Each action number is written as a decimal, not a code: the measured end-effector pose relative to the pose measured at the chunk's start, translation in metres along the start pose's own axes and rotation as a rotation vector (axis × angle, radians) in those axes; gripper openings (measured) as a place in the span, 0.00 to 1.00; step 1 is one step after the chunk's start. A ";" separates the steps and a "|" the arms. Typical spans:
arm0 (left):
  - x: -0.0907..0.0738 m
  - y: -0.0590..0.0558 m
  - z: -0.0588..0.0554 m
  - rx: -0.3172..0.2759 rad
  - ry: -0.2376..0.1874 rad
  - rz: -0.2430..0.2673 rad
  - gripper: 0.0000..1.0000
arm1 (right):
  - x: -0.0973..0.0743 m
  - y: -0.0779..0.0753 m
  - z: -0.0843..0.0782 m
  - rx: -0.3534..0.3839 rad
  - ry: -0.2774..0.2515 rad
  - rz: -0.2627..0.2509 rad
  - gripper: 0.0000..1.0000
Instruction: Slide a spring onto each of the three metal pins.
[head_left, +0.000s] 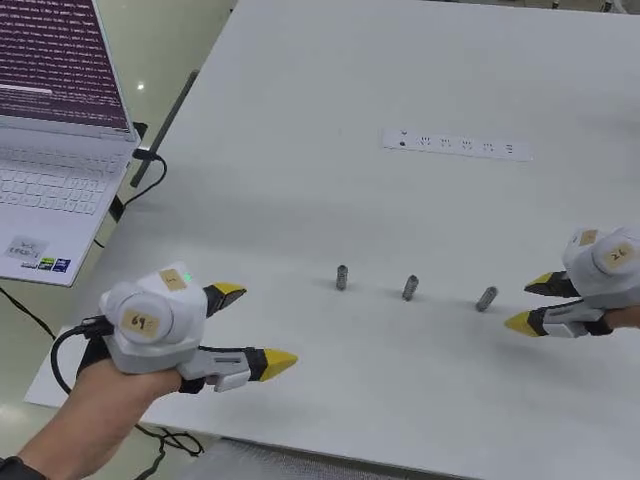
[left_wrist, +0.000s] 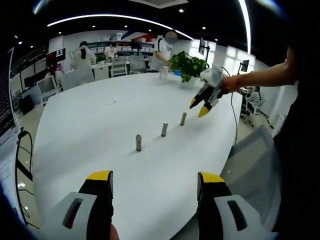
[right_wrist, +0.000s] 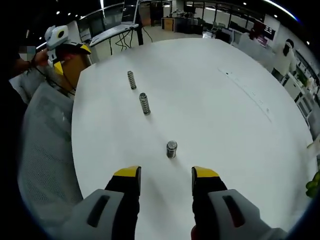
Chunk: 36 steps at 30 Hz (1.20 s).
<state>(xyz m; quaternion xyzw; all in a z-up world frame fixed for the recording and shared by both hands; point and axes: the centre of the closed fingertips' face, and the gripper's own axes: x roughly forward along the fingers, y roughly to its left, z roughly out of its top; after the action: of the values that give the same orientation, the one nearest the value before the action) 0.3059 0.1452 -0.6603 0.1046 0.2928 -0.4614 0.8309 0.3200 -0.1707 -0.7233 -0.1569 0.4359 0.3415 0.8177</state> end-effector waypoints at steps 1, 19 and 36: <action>0.000 0.000 0.000 0.001 0.000 0.000 0.64 | -0.002 0.000 0.000 0.012 -0.015 -0.004 0.39; 0.004 0.001 0.004 0.010 0.000 -0.007 0.64 | -0.033 0.024 -0.004 0.209 -0.202 -0.028 0.54; 0.009 -0.002 0.012 0.015 -0.012 -0.016 0.65 | -0.060 0.047 -0.009 0.256 -0.280 -0.072 0.61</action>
<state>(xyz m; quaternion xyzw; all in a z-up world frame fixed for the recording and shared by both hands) 0.3128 0.1322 -0.6560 0.1057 0.2852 -0.4707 0.8282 0.2590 -0.1674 -0.6776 -0.0181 0.3519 0.2721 0.8954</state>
